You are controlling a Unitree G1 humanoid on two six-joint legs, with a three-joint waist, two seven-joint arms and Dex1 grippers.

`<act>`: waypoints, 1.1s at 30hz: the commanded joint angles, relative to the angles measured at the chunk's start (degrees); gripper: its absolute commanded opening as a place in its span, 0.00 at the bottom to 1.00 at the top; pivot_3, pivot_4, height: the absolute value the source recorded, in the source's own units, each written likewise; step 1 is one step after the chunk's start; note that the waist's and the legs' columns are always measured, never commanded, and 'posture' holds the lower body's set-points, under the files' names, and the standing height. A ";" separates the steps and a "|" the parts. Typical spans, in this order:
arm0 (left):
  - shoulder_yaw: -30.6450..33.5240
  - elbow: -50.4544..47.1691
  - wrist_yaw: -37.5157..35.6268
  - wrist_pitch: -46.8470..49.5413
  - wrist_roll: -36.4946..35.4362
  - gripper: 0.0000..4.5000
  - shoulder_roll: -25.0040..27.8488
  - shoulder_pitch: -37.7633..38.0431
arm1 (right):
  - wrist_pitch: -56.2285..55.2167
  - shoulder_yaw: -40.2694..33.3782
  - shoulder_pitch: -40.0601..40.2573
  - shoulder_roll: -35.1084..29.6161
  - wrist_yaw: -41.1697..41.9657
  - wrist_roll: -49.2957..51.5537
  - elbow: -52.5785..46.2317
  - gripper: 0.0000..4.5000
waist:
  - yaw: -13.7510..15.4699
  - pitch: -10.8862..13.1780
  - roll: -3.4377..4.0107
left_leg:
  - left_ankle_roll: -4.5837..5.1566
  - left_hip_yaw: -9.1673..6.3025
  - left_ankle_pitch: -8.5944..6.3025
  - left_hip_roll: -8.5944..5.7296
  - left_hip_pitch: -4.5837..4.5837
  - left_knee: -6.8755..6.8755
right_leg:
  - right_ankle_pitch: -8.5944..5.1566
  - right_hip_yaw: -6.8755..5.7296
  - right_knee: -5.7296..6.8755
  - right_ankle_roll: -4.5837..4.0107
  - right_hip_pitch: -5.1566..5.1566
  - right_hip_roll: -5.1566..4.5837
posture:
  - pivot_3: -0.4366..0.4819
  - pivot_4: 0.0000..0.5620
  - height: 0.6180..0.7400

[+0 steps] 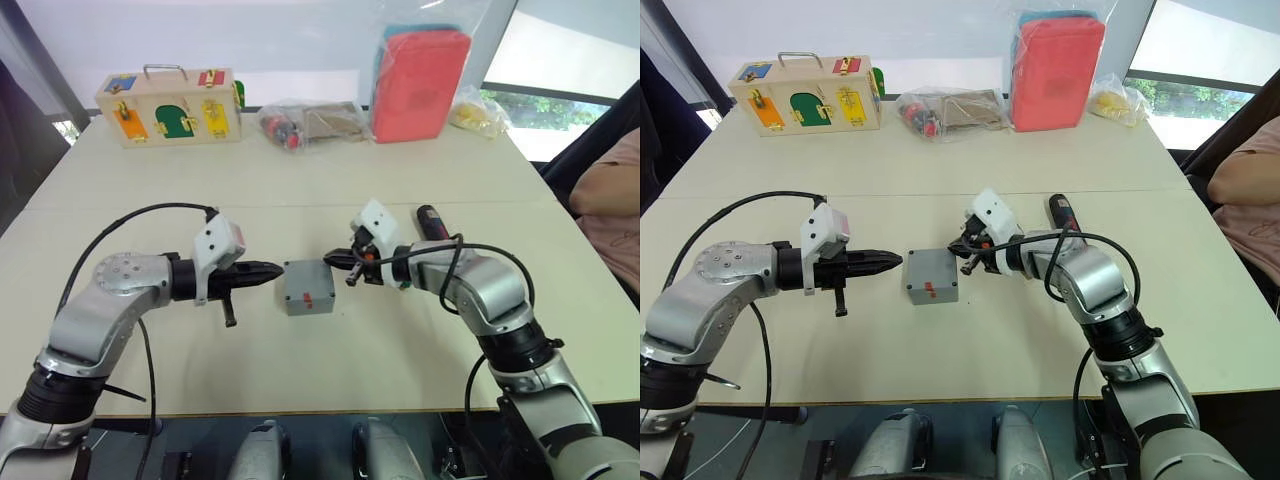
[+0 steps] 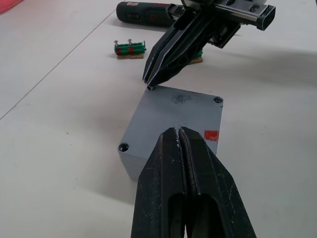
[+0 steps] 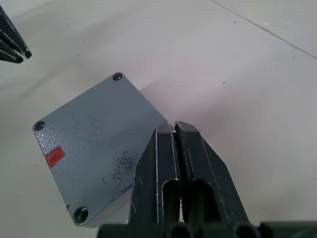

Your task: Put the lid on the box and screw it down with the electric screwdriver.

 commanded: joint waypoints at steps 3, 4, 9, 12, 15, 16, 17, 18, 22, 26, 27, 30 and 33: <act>1.52 -2.26 0.63 -0.68 -0.68 0.00 0.11 0.12 | -0.98 0.78 0.31 0.90 0.90 -0.68 0.64 0.01 | 0.00 0.00 0.00 | 0.00 0.00 0.00 0.00 0.00 0.00 | 0.00 0.00 0.00 0.00 0.00 0.00 | 0.48 0.27 0.92; 1.46 -2.21 0.83 -0.68 -0.67 0.00 -0.06 -0.02 | -0.98 0.81 0.30 0.81 1.09 -0.76 0.78 0.01 | 0.00 0.00 0.00 | 0.00 -0.01 0.00 0.00 0.00 0.00 | 0.00 0.00 0.00 0.00 0.00 0.00 | 0.48 0.27 0.92; 1.42 -2.23 1.25 -0.54 -1.01 0.00 -0.52 -0.22 | -0.43 -0.07 0.32 0.05 2.46 -0.09 -0.25 0.45 | 0.00 0.00 0.00 | 0.00 0.00 0.00 0.00 0.00 0.00 | 0.00 0.00 0.00 0.00 0.00 0.00 | 0.48 0.27 0.92; 1.36 -2.00 1.03 -0.63 -1.01 0.00 -0.48 -0.34 | 0.64 -1.07 0.03 -0.61 2.73 0.56 -1.89 0.69 | 0.00 0.00 0.00 | 0.00 0.00 0.00 0.00 0.00 0.00 | 0.00 0.00 0.00 0.00 0.00 0.00 | 0.48 0.27 0.92; 1.54 -2.01 0.84 -0.30 -1.65 0.00 -0.66 -0.73 | 2.50 -3.09 -0.22 -2.57 2.98 1.60 -5.11 0.91 | 0.06 0.01 0.02 | 0.00 -0.01 0.00 0.00 0.00 0.00 | 0.00 0.00 0.00 0.00 0.00 0.00 | 0.48 0.27 0.92; 1.62 -2.15 0.63 -0.13 -2.24 0.00 -0.90 -0.87 | 2.67 -4.33 -0.26 -3.67 2.64 1.50 -6.48 0.97 | 0.12 0.03 0.04 | 0.00 -0.01 0.00 0.00 -0.01 0.00 | 0.00 0.00 0.00 0.00 0.00 0.00 | 0.48 0.27 0.92; 1.44 -2.44 0.20 -0.10 -2.77 0.00 -1.05 -0.93 | 3.28 -5.85 -0.43 -5.00 1.87 1.27 -7.65 1.00 | 0.16 0.04 0.04 | 0.00 -0.01 0.00 -0.01 -0.03 0.00 | 0.00 0.00 -0.01 0.00 -0.01 -0.01 | 0.48 0.27 0.92; 1.12 -2.74 -0.29 -0.23 -3.09 0.00 -1.10 -1.01 | 4.30 -7.37 -0.69 -6.39 1.56 1.52 -8.52 1.00 | 0.18 0.04 0.03 | 0.00 -0.02 0.00 -0.01 -0.04 0.00 | 0.00 0.00 -0.01 0.00 -0.01 -0.02 | 0.48 0.27 0.92; -0.24 -2.54 -2.17 -2.07 -2.86 0.00 -1.42 -2.12 | 11.20 -12.59 -2.33 -15.64 2.62 2.71 -9.53 1.00 | 0.21 0.07 0.03 | 0.00 -0.02 0.00 -0.05 -0.08 0.02 | 0.00 -0.01 -0.05 0.00 -0.01 -0.07 | 0.48 0.27 0.92; -1.41 -2.12 -2.19 -3.32 -2.27 0.00 -3.18 -3.54 | 18.17 -11.59 -5.74 -24.52 3.88 1.82 -4.19 1.00 | 0.15 0.10 0.01 | 0.00 -0.01 0.00 -0.05 -0.08 0.02 | -0.01 -0.01 -0.06 -0.02 -0.02 -0.06 | 0.48 0.27 0.92; -1.38 -1.76 -2.45 -3.68 -2.28 0.00 -3.42 -3.79 | 20.04 -10.82 -7.04 -25.65 4.21 1.99 -2.75 1.00 | -0.02 0.11 0.03 | 0.00 -0.01 0.00 -0.05 -0.08 0.02 | -0.02 -0.01 -0.07 -0.04 -0.02 -0.04 | 0.48 0.27 0.92; -2.38 -1.97 -2.39 -4.11 -2.11 0.00 -4.45 -4.43 | 25.62 -8.74 -10.95 -26.94 4.86 2.40 3.23 1.00 | -0.22 0.13 0.04 | 0.00 0.06 0.00 -0.03 -0.08 0.01 | -0.01 0.02 -0.06 -0.04 -0.07 0.02 | 0.48 0.27 0.92; -2.48 -2.19 -4.72 -4.90 -3.49 0.00 -4.64 -5.67 | 32.12 -1.55 -20.05 -24.05 4.56 0.62 15.98 1.00 | -0.41 0.17 0.06 | 0.01 0.10 0.00 -0.02 -0.10 0.00 | 0.01 0.04 -0.05 -0.06 -0.13 0.08 | 0.48 0.27 0.92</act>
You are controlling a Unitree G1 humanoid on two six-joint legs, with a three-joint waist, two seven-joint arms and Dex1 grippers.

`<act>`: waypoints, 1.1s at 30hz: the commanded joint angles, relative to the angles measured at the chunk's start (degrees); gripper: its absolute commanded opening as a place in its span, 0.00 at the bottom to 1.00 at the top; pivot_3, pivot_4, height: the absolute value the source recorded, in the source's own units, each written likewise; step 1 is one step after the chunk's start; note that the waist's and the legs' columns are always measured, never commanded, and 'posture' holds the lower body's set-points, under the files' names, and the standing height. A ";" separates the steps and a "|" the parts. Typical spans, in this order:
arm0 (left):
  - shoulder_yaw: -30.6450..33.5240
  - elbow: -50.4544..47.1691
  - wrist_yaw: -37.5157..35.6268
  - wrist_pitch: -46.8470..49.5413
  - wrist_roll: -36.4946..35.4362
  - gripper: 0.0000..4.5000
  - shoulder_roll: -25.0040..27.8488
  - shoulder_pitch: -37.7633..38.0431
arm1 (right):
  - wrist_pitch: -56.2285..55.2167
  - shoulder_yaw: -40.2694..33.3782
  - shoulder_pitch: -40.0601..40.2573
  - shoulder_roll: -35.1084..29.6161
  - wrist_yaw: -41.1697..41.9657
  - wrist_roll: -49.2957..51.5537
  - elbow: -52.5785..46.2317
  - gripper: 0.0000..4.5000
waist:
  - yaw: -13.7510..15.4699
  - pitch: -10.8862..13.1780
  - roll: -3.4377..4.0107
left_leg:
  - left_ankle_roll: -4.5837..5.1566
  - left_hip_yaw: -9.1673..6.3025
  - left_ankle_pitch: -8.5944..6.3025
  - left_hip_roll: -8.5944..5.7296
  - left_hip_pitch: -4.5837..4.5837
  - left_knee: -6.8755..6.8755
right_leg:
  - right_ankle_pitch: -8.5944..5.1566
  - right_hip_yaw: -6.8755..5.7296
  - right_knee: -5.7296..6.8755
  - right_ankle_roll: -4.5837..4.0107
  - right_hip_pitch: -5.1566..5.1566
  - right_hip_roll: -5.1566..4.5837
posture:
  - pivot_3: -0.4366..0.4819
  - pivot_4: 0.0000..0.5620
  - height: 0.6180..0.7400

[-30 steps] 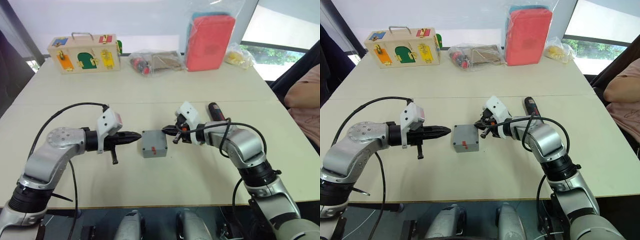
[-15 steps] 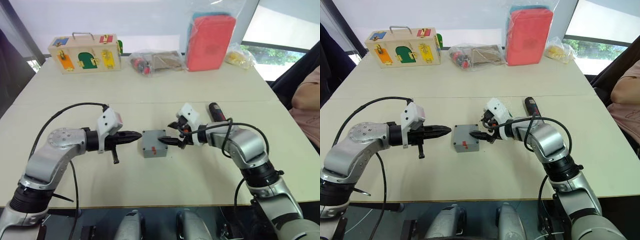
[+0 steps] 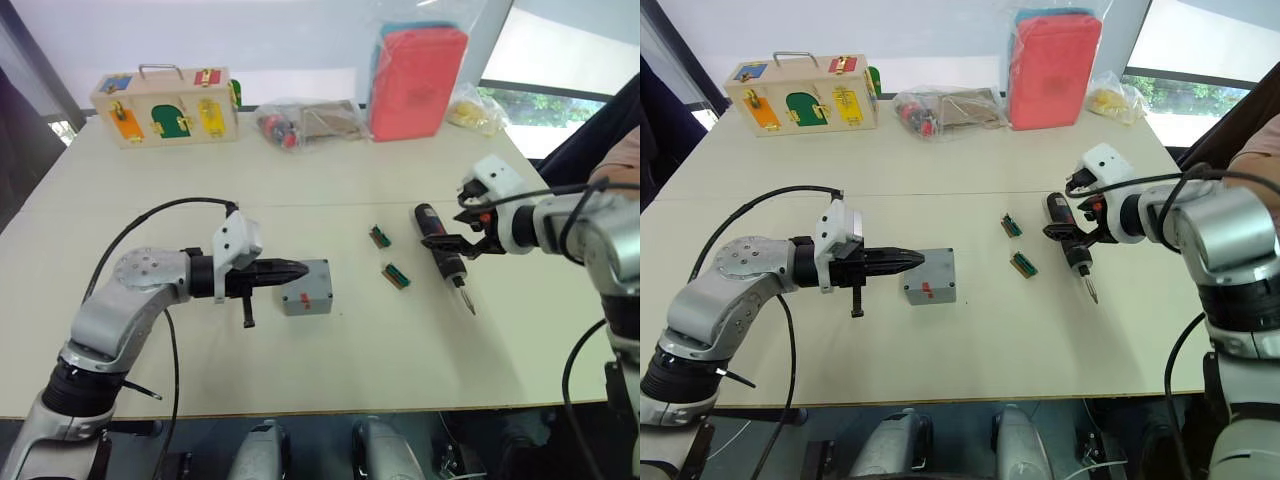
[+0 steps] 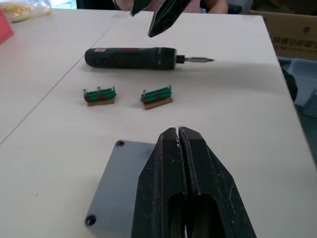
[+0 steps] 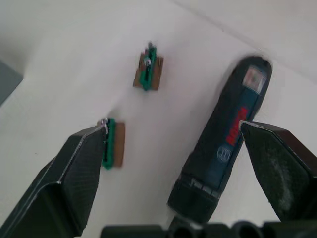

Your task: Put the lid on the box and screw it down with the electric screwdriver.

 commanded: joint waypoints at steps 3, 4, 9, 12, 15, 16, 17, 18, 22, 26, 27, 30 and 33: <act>-0.16 -3.24 -2.45 -0.49 -2.66 0.00 -0.33 -3.01 | 0.20 12.29 -11.38 2.63 1.19 -5.41 18.25 1.00 | 0.19 0.02 0.03 | 0.00 0.00 0.00 0.01 -0.07 0.00 | 0.00 0.00 0.03 -0.03 -0.08 0.02 | 0.48 0.27 0.92; -0.31 -3.40 -2.49 -0.64 -2.46 0.00 -0.27 -3.13 | -1.33 14.67 -12.40 2.73 2.31 -6.53 20.98 1.00 | 0.38 0.02 0.03 | 0.00 0.00 0.00 0.01 -0.17 0.00 | 0.00 0.00 0.02 -0.03 -0.17 0.02 | 0.48 0.27 0.92; -0.14 -4.35 -1.67 -0.55 -2.05 0.00 -0.21 -2.69 | -9.43 23.13 -14.46 3.32 8.08 -11.75 30.99 1.00 | 0.52 0.04 0.05 | -0.03 0.06 0.02 -0.22 -0.70 0.08 | 0.03 0.02 0.02 0.02 -0.64 -0.22 | 0.48 0.27 0.92; -0.11 -6.01 -0.14 -0.38 -1.77 0.00 -0.27 -1.64 | -16.91 26.86 -14.50 4.29 10.64 -16.71 37.53 1.00 | 0.41 0.05 0.05 | -0.02 0.11 0.02 -0.27 -0.70 0.09 | 0.03 0.05 -0.02 0.03 -0.64 -0.24 | 0.48 0.27 0.92; 0.06 -7.40 1.64 -0.19 -1.70 0.00 -0.52 -0.31 | -18.18 27.34 -15.89 7.08 13.57 -18.61 44.20 1.00 | 0.37 0.07 0.06 | -0.03 0.09 0.02 -0.26 -0.65 0.09 | 0.03 0.04 0.05 0.03 -0.64 -0.19 | 0.48 0.27 0.92; 0.01 -7.68 2.05 -0.12 -1.66 0.00 -0.56 -0.04 | -18.47 27.48 -16.14 7.69 14.60 -19.23 45.59 1.00 | 0.34 0.08 0.05 | -0.04 0.09 0.03 -0.23 -0.63 0.10 | 0.04 0.03 0.10 0.04 -0.64 -0.15 | 0.48 0.27 0.92; -0.03 -7.86 2.32 -0.15 -1.60 0.00 -0.54 0.22 | -18.91 27.63 -16.30 8.31 15.28 -19.95 46.75 1.00 | 0.33 0.07 0.05 | -0.10 0.06 0.07 -0.21 -0.61 0.10 | 0.04 0.01 0.15 0.03 -0.64 -0.12 | 0.48 0.27 0.92; -0.06 -7.96 2.56 -0.17 -1.57 0.00 -0.51 0.37 | -19.26 27.69 -16.53 8.88 15.98 -20.70 47.85 1.00 | 0.33 0.08 0.05 | -0.15 0.06 0.10 -0.20 -0.55 0.10 | 0.03 0.02 0.22 0.03 -0.63 -0.10 | 0.48 0.27 0.92; -0.01 -8.19 3.06 -0.25 -1.64 0.00 -0.13 1.16 | -20.86 27.18 -17.69 11.03 17.94 -23.63 51.86 0.85 | 0.33 0.06 0.05 | -0.22 0.02 0.14 -0.16 -0.51 0.10 | 0.04 -0.01 0.30 0.01 -0.60 -0.02 | 0.48 0.27 0.92; 0.67 -7.72 2.60 -0.64 -1.39 0.00 1.12 2.04 | -20.28 25.42 -19.84 13.42 17.89 -25.63 55.38 0.61 | 0.09 0.06 0.05 | -0.23 0.02 0.14 -0.15 -0.51 0.10 | 0.04 0.00 0.28 0.01 -0.60 -0.03 | 0.48 0.27 0.92; 0.71 -7.54 2.62 -0.70 -1.36 0.00 1.29 2.01 | -20.38 25.03 -20.14 13.61 17.90 -26.09 55.80 0.53 | 0.14 0.06 0.05 | -0.24 0.02 0.15 -0.15 -0.51 0.10 | 0.04 0.00 0.28 0.01 -0.60 -0.03 | 0.48 0.27 0.92; 1.20 -6.36 2.01 -1.38 -1.15 0.00 2.22 1.88 | -20.09 24.14 -20.52 13.51 18.02 -27.26 55.32 0.41 | 0.23 0.06 0.04 | -0.25 0.01 0.16 -0.15 -0.51 0.10 | 0.04 -0.01 0.29 0.01 -0.60 -0.03 | 0.48 0.27 0.92; 1.22 -4.52 0.67 -2.13 -0.55 0.00 3.55 1.00 | -21.44 21.91 -20.05 10.85 17.39 -27.76 49.09 0.40 | 0.21 0.08 0.08 | -0.26 0.02 0.16 -0.16 -0.51 0.10 | 0.05 0.00 0.29 0.01 -0.60 -0.05 | 0.48 0.27 0.92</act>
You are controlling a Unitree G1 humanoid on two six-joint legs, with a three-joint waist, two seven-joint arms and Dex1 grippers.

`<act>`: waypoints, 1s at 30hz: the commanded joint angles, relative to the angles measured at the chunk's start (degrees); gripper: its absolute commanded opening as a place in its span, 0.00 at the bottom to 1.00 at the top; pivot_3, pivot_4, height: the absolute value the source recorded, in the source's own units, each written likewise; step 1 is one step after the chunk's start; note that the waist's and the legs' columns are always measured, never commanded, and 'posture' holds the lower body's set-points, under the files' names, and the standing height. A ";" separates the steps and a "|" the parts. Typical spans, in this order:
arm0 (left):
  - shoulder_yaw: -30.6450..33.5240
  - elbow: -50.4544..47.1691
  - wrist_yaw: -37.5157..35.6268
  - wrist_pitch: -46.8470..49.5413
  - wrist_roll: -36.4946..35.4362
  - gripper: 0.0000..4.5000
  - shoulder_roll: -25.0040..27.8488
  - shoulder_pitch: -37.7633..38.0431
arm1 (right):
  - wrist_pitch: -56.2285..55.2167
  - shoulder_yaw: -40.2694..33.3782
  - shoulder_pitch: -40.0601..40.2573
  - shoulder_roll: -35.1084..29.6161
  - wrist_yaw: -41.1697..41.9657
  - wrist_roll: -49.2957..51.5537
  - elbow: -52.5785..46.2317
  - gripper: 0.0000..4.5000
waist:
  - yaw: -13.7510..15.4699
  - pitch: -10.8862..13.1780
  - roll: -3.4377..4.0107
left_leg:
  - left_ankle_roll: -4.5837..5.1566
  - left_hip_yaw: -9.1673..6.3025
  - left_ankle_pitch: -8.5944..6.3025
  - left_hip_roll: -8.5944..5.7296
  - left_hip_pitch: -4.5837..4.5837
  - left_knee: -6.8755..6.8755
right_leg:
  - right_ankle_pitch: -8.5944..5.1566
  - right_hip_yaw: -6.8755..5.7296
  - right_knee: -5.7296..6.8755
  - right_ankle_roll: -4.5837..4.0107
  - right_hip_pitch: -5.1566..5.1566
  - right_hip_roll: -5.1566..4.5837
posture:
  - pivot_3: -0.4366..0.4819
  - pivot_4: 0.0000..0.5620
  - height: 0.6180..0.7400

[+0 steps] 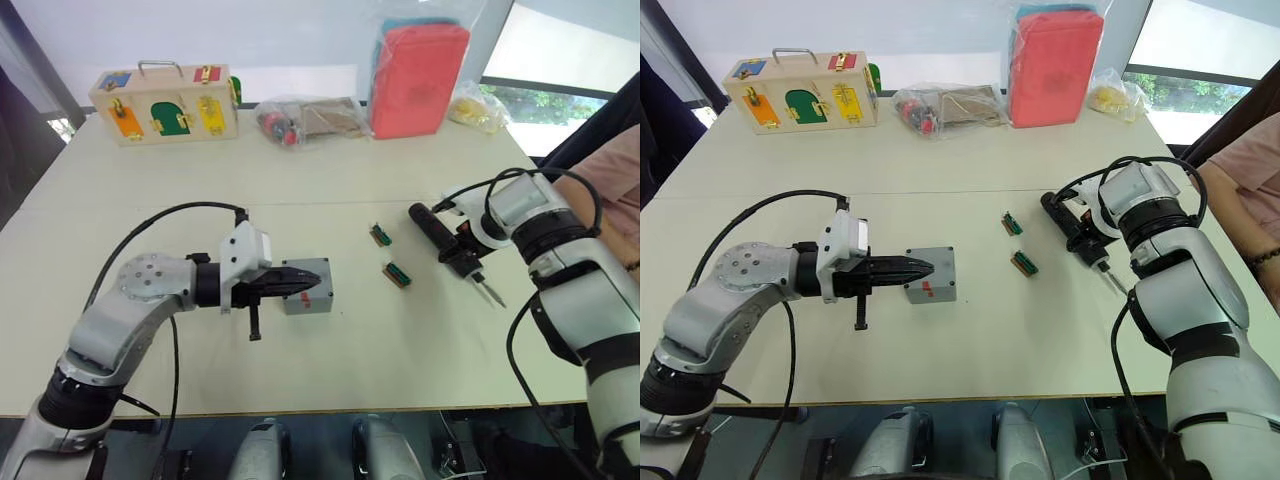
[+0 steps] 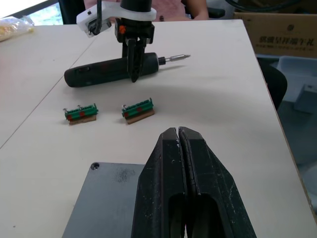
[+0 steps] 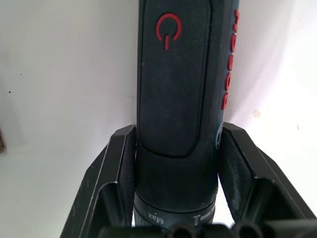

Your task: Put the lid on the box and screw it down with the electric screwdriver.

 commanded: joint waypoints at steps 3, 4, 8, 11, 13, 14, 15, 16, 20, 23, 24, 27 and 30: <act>1.99 3.35 -3.38 -2.78 1.24 0.00 2.96 -1.72 | 1.85 -8.56 -1.07 -4.05 -0.48 1.95 -14.59 0.40 | -0.01 0.35 0.42 | 0.00 0.03 0.00 -0.01 -0.05 0.00 | 0.00 0.01 0.00 0.00 -0.07 -0.02 | 0.48 0.27 0.92; 1.81 4.30 -3.70 -3.05 1.71 0.00 3.26 -2.19 | 0.91 -11.12 0.11 -5.11 -0.28 3.31 -20.02 0.40 | 0.03 0.44 0.53 | 0.00 0.04 0.00 -0.02 -0.09 0.00 | 0.00 0.01 0.01 0.00 -0.12 -0.02 | 0.48 0.27 0.92; 1.71 9.18 -5.46 -4.34 3.50 0.00 4.52 -4.43 | 1.35 -28.79 7.72 -0.30 -3.35 14.49 -44.86 0.40 | -0.07 0.53 0.58 | -0.01 0.03 0.00 0.04 -0.19 -0.07 | 0.00 0.01 0.02 0.00 -0.29 0.08 | 0.48 0.27 0.92; 1.41 11.80 -6.34 -4.98 4.53 0.00 4.56 -5.82 | -5.48 -39.61 14.53 8.99 -10.00 20.42 -58.63 0.40 | -0.22 0.52 0.54 | 0.00 -0.01 0.00 0.17 -0.17 -0.11 | 0.00 0.03 0.01 0.00 -0.28 0.23 | 0.48 0.27 0.92; 1.21 13.12 -6.79 -4.72 4.73 0.00 4.31 -6.94 | -10.84 -41.76 18.03 14.49 -13.24 22.45 -64.57 0.40 | 0.08 0.53 0.54 | -0.01 -0.07 0.01 0.23 -0.17 -0.07 | 0.00 0.01 0.03 0.00 -0.25 0.30 | 0.48 0.27 0.92; 0.95 13.10 -6.72 -4.18 4.76 0.00 4.00 -7.30 | -13.56 -42.53 19.82 16.66 -14.28 23.53 -67.05 0.40 | 0.33 0.53 0.51 | -0.05 -0.05 0.03 0.22 -0.17 -0.07 | 0.00 0.02 0.06 0.00 -0.25 0.29 | 0.48 0.27 0.92; 0.62 13.25 -7.03 -3.79 4.74 0.00 3.88 -7.33 | -18.94 -42.73 21.88 19.61 -16.61 23.21 -68.74 0.40 | 0.61 0.55 0.41 | -0.10 -0.07 0.06 0.21 -0.17 -0.04 | 0.01 -0.02 0.08 -0.01 -0.20 0.26 | 0.48 0.27 0.92; 0.20 13.63 -7.36 -3.79 5.12 0.00 3.94 -7.06 | -24.00 -43.18 24.36 23.75 -18.89 24.00 -70.12 0.40 | 0.72 0.53 0.28 | -0.11 -0.07 0.06 0.20 -0.18 0.02 | 0.01 -0.03 0.08 -0.01 -0.18 0.22 | 0.48 0.27 0.92; -0.21 15.65 -7.41 -3.75 5.66 0.00 2.78 -7.41 | -35.00 -37.78 32.32 31.24 -21.85 22.87 -72.93 0.40 | 0.46 0.52 0.23 | -0.15 -0.07 0.08 0.01 -0.17 0.06 | 0.05 -0.04 0.08 0.07 -0.09 -0.05 | 0.48 0.27 0.92; -0.94 16.76 -7.24 -4.15 6.12 0.00 1.28 -7.88 | -38.47 -33.91 36.06 33.91 -23.89 22.06 -73.16 0.40 | 0.17 0.53 0.22 | -0.15 -0.07 0.08 -0.05 -0.17 0.06 | 0.06 -0.02 0.03 0.08 -0.07 -0.08 | 0.48 0.27 0.92; -1.05 16.91 -7.38 -4.26 6.18 0.00 1.03 -7.90 | -39.25 -33.31 36.53 34.11 -24.20 22.08 -72.99 0.40 | 0.14 0.54 0.22 | -0.15 -0.08 0.09 -0.04 -0.16 0.05 | 0.06 -0.03 0.04 0.08 -0.08 -0.06 | 0.48 0.27 0.92; -2.35 18.68 -6.15 -4.63 7.76 0.00 -0.85 -8.13 | -39.97 -31.29 38.41 33.90 -24.93 21.84 -72.65 0.40 | 0.09 0.54 0.23 | -0.16 -0.10 0.09 -0.01 -0.15 0.03 | 0.05 -0.03 0.08 0.07 -0.12 0.01 | 0.48 0.27 0.92; -5.00 21.96 -4.51 -6.18 10.87 0.00 -3.64 -8.32 | -41.63 -29.10 40.62 33.05 -25.51 20.18 -71.18 0.40 | 0.09 0.54 0.23 | -0.17 -0.09 0.10 -0.01 -0.11 0.03 | 0.05 -0.03 0.12 0.07 -0.12 0.02 | 0.48 0.27 0.92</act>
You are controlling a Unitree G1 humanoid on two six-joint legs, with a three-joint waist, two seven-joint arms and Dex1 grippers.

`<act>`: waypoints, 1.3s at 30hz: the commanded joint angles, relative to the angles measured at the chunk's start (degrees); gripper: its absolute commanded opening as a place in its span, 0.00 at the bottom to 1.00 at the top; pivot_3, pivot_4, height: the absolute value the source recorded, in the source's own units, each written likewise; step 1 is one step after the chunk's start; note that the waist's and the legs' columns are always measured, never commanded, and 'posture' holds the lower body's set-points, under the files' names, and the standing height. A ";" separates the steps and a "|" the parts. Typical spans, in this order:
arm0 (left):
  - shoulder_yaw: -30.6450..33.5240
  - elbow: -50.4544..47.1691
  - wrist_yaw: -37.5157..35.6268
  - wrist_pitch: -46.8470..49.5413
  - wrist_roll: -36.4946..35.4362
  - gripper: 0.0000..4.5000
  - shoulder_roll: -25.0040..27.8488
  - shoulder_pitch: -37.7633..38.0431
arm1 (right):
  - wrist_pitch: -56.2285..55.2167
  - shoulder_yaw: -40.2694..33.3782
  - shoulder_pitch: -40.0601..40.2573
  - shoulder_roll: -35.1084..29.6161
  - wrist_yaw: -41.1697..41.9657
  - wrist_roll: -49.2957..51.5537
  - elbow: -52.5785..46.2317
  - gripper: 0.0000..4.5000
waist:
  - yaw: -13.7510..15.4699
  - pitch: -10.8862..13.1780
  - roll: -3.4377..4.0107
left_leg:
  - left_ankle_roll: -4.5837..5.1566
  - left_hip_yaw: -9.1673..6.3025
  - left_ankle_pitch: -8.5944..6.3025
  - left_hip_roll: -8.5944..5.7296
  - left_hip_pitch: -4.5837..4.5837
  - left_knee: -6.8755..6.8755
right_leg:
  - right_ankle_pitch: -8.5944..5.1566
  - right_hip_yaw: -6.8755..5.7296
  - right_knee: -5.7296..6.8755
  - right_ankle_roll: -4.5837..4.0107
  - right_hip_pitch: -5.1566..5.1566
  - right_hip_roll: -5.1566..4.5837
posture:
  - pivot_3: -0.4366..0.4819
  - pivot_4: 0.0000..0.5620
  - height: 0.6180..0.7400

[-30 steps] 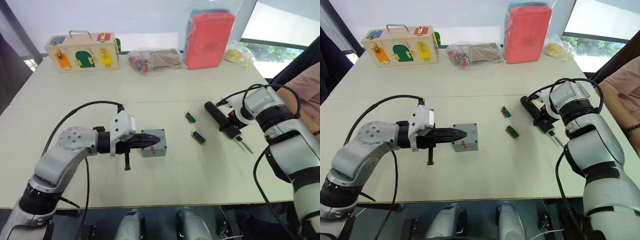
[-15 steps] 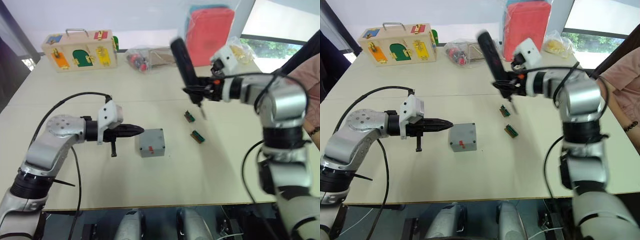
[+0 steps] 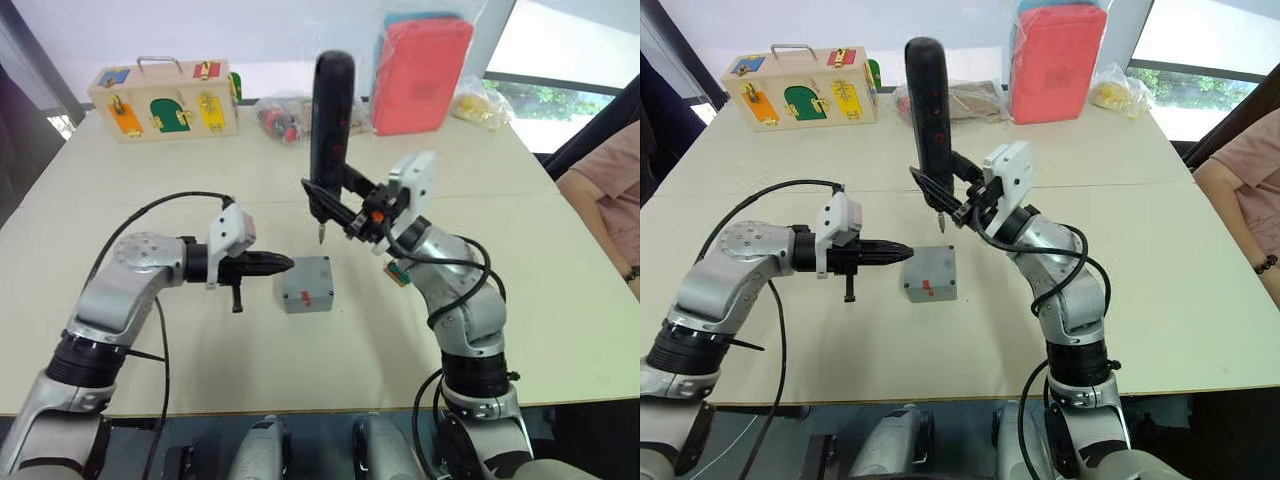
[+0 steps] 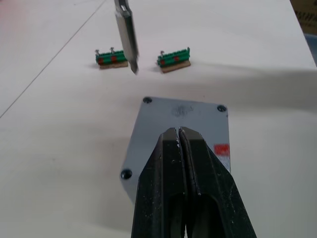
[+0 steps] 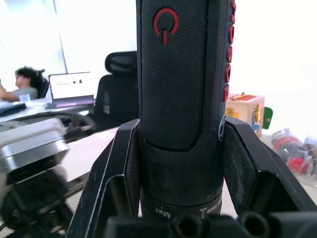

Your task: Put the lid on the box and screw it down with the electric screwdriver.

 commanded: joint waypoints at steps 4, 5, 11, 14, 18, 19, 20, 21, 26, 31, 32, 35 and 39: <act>-3.60 4.44 2.02 -3.63 4.95 0.00 -4.65 -0.39 | -4.90 2.15 3.14 -0.92 -1.38 -1.01 -0.60 0.40 | 0.16 0.00 -0.03 | 0.00 0.01 0.00 0.00 -0.01 0.00 | 0.00 0.00 -0.01 0.00 0.00 0.01 | 0.48 0.27 0.92; -3.71 4.56 1.95 -3.74 5.19 0.00 -4.96 -0.30 | -5.01 2.17 3.42 -0.92 -1.63 -0.89 -0.36 0.40 | 0.14 0.00 -0.02 | 0.00 0.01 0.00 0.00 -0.01 0.01 | 0.00 0.00 -0.01 0.00 0.01 0.00 | 0.48 0.27 0.92; -4.19 6.18 1.49 -5.01 6.57 0.00 -5.76 -0.24 | -6.34 2.30 4.91 -0.73 -2.66 -0.52 1.17 0.40 | 0.11 -0.03 -0.03 | 0.00 -0.01 0.00 0.00 0.04 0.01 | 0.00 0.01 0.04 0.00 0.03 0.01 | 0.48 0.27 0.92; -4.30 6.27 1.16 -5.06 6.83 0.00 -6.09 -0.33 | -7.22 2.29 5.56 -1.20 -2.93 -0.68 1.50 0.40 | 0.15 -0.04 -0.04 | 0.00 -0.01 0.00 0.00 0.06 0.01 | 0.00 0.01 0.03 0.00 0.07 0.00 | 0.48 0.27 0.92; -4.66 6.11 0.41 -5.24 7.24 0.00 -6.18 -0.41 | -7.77 1.80 5.73 -1.70 -3.22 -0.33 1.93 0.40 | 0.16 -0.04 -0.04 | 0.00 -0.01 0.00 0.00 0.08 0.01 | 0.00 0.01 0.03 0.00 0.09 0.00 | 0.48 0.27 0.92; -4.74 5.96 0.23 -5.23 7.33 0.00 -6.17 -0.39 | -7.91 1.72 5.79 -1.80 -3.27 -0.21 1.94 0.40 | 0.16 -0.05 -0.04 | 0.00 -0.01 0.00 0.00 0.08 0.01 | 0.00 0.01 0.03 0.00 0.09 0.00 | 0.48 0.27 0.92; -4.78 6.08 0.12 -5.21 7.40 0.00 -6.22 -0.49 | -8.19 1.75 5.79 -1.77 -3.34 -0.22 2.26 0.40 | 0.17 -0.05 -0.05 | 0.00 -0.02 0.00 0.00 0.09 0.01 | 0.00 0.01 0.04 0.00 0.10 0.00 | 0.48 0.27 0.92; -4.82 6.21 0.06 -5.16 7.45 0.00 -6.27 -0.60 | -8.63 1.89 5.81 -1.67 -3.42 -0.33 2.77 0.40 | 0.17 -0.05 -0.04 | 0.00 -0.02 0.01 0.00 0.09 0.01 | 0.00 0.01 0.03 0.00 0.10 0.00 | 0.48 0.27 0.92; -5.18 6.36 -0.03 -5.00 7.68 0.00 -6.55 -0.78 | -10.34 2.78 5.79 -0.87 -4.04 -0.86 4.60 0.40 | 0.16 -0.06 -0.04 | 0.00 -0.02 0.01 0.00 0.09 0.01 | 0.00 0.01 0.03 0.00 0.10 0.00 | 0.48 0.27 0.92; -5.42 6.55 -0.16 -4.95 7.87 0.00 -6.67 -0.83 | -10.96 3.76 5.86 -0.76 -3.75 -0.65 4.88 0.40 | 0.13 -0.07 -0.04 | 0.00 -0.02 0.01 0.00 0.10 0.01 | 0.00 0.01 0.04 0.00 0.11 0.00 | 0.48 0.27 0.92; -5.45 6.78 -0.21 -5.02 7.96 0.00 -6.72 -0.93 | -11.23 4.04 5.85 -0.71 -3.65 -0.71 4.91 0.40 | 0.13 -0.07 -0.04 | 0.00 -0.02 0.01 0.00 0.10 0.01 | 0.00 0.01 0.04 0.00 0.11 0.00 | 0.48 0.27 0.92; -5.52 7.13 -0.40 -5.05 8.03 0.00 -6.80 -1.12 | -11.92 4.60 5.58 -0.49 -3.57 -0.87 5.14 0.40 | 0.12 -0.07 -0.05 | 0.00 -0.02 0.01 0.00 0.10 0.02 | 0.00 0.01 0.03 0.00 0.11 0.00 | 0.48 0.27 0.92; -5.72 7.16 -0.30 -5.04 8.11 0.00 -7.02 -1.18 | -12.81 4.61 4.69 -0.34 -3.76 -0.96 5.84 0.40 | 0.09 -0.07 -0.04 | 0.00 -0.02 0.01 0.00 0.11 0.01 | 0.00 0.01 0.04 0.00 0.11 0.01 | 0.48 0.27 0.92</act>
